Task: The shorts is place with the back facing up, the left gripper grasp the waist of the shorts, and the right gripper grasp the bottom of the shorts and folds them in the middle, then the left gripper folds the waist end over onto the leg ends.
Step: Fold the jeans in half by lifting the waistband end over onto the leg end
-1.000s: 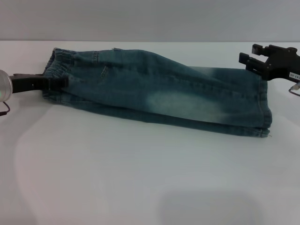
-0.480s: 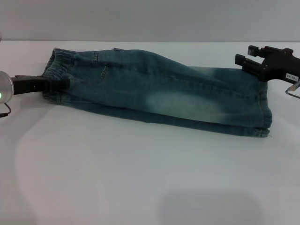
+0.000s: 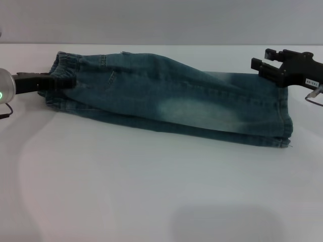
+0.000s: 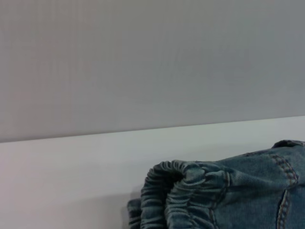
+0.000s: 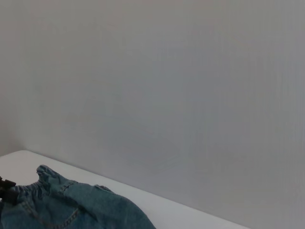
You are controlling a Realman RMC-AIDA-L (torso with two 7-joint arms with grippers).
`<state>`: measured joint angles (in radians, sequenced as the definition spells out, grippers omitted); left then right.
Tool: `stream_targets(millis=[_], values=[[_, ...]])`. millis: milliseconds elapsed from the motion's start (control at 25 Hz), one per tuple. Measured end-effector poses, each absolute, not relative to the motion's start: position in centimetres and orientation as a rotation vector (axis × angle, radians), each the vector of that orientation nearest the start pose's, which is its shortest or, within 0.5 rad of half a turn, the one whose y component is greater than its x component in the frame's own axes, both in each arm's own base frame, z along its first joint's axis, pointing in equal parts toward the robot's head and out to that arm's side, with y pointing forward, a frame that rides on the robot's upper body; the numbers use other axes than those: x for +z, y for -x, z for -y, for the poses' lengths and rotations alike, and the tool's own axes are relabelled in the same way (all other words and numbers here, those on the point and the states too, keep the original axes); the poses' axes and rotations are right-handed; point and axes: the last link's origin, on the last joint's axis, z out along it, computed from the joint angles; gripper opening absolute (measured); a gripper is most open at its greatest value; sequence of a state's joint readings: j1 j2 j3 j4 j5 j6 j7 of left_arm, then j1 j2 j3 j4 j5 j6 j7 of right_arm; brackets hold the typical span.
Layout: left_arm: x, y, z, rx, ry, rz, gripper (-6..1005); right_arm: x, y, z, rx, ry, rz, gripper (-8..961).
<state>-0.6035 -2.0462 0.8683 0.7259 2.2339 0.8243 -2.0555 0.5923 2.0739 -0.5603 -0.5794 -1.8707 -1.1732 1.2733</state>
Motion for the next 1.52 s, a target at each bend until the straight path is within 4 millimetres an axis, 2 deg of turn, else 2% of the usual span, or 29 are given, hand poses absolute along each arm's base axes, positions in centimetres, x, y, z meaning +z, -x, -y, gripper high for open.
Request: stream_targets(millis=[1520], values=[[2.4, 31.6, -41.2, -0.19, 2.05, 1.142, 844, 1.9, -28.1, -38.9, 0.647, 2.284, -0.664, 459]])
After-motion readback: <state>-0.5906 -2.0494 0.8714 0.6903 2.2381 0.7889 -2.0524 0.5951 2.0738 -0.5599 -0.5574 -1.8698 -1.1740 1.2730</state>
